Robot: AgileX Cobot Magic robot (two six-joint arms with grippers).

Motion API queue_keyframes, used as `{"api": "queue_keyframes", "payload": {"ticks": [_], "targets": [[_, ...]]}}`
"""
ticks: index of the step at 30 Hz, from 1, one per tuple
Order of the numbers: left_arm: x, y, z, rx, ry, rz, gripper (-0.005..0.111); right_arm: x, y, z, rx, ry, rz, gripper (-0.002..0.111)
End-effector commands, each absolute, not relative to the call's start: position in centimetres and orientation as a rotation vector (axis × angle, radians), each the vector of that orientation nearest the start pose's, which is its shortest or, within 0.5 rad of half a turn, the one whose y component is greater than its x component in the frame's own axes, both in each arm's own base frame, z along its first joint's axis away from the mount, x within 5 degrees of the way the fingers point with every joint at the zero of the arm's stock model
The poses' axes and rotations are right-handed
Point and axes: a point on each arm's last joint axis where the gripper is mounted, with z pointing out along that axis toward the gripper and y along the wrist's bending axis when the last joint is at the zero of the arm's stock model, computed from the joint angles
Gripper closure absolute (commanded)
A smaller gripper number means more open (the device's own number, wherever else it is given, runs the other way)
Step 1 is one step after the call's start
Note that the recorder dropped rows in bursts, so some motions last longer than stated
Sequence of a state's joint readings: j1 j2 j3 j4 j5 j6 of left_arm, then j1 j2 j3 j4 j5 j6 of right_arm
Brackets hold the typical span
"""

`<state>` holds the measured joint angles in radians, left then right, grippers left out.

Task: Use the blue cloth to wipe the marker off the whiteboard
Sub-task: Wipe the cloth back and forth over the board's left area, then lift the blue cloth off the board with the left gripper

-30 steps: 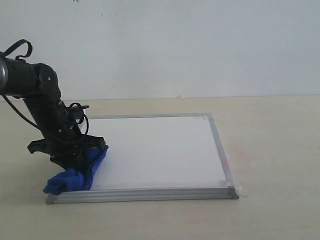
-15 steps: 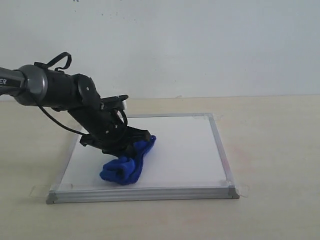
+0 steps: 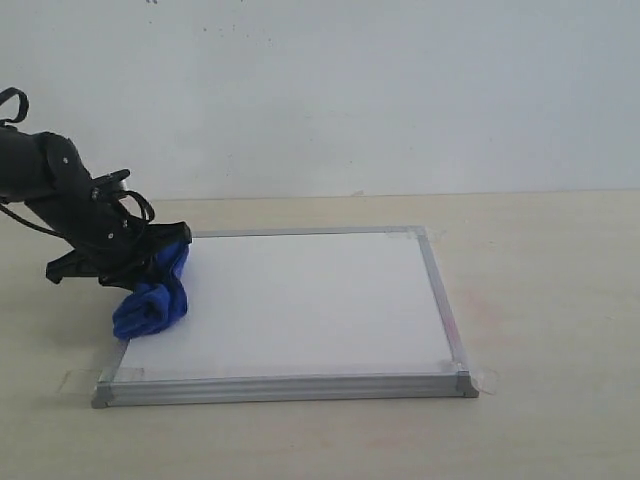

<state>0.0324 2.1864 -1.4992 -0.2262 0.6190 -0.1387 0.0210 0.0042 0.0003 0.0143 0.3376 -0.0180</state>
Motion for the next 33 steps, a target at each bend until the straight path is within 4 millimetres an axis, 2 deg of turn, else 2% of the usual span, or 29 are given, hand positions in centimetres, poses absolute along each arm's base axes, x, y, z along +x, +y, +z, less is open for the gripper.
{"api": "queue_keyframes", "payload": {"ticks": [1, 2, 3, 5, 7, 9, 11, 14, 18, 21, 22, 24, 26, 27, 30, 32, 33], "targets": [[43.7, -0.7, 11.1, -0.400, 2.869, -0.308, 0.103, 5.4, 0.1, 18.3, -0.024, 1.817, 0.010, 0.108], [43.8, -2.9, 11.3, -0.347, 2.854, -0.387, 0.103, 5.4, 0.1, 18.3, -0.024, 1.817, 0.010, 0.108], [43.9, -4.2, 11.4, -0.338, 2.835, -0.442, 0.103, 5.4, 0.1, 18.3, -0.024, 1.817, 0.010, 0.108], [44.0, -9.2, 12.0, -0.287, 2.752, -0.650, 0.103, 5.4, 0.1, 18.3, -0.024, 1.817, 0.010, 0.108], [43.9, -12.9, 12.6, -0.264, 2.674, -0.776, 0.103, 5.4, 0.1, 18.3, -0.024, 1.817, 0.010, 0.108], [43.5, -15.7, 12.9, -0.249, 2.632, -0.817, 0.103, 5.4, 0.1, 18.3, -0.024, 1.817, 0.010, 0.108], [43.1, -17.3, 12.9, -0.225, 2.625, -0.832, 0.103, 5.4, 0.1, 18.3, -0.024, 1.817, 0.010, 0.108], [42.7, -18.1, 12.9, -0.189, 2.636, -0.841, 0.103, 5.4, 0.1, 18.3, -0.024, 1.817, 0.010, 0.108], [42.5, -18.0, 14.1, -0.070, 2.618, -0.836, 0.103, 5.4, 0.1, 18.3, -0.024, 1.817, 0.010, 0.108], [42.6, -17.4, 16.4, -0.068, 2.566, -0.840, 0.103, 5.4, 0.1, 18.3, -0.024, 1.817, 0.010, 0.108], [42.5, -17.3, 18.0, -0.052, 2.529, -0.845, 0.103, 5.4, 0.1, 18.3, -0.024, 1.817, 0.010, 0.108], [42.1, -17.3, 20.3, 0.072, 2.460, -0.819, 0.103, 5.4, 0.1, 18.3, -0.024, 1.817, 0.010, 0.108], [41.7, -17.4, 22.0, 0.123, 2.417, -0.817, 0.103, 5.4, 0.1, 18.3, -0.024, 1.817, 0.010, 0.108], [41.5, -17.4, 22.6, 0.118, 2.406, -0.832, 0.103, 5.4, 0.1, 18.3, -0.024, 1.817, 0.010, 0.108], [41.1, -18.1, 23.7, -0.017, 2.390, -1.034, 0.103, 5.4, 0.1, 18.3, -0.024, 1.817, 0.010, 0.108], [40.8, -19.2, 24.0, -0.047, 2.366, -1.096, 0.103, 5.4, 0.1, 18.3, -0.024, 1.817, 0.010, 0.108], [40.5, -20.4, 24.1, -0.057, 2.345, -1.100, 0.103, 5.4, 0.1, 18.3, -0.024, 1.817, 0.010, 0.108]]}}
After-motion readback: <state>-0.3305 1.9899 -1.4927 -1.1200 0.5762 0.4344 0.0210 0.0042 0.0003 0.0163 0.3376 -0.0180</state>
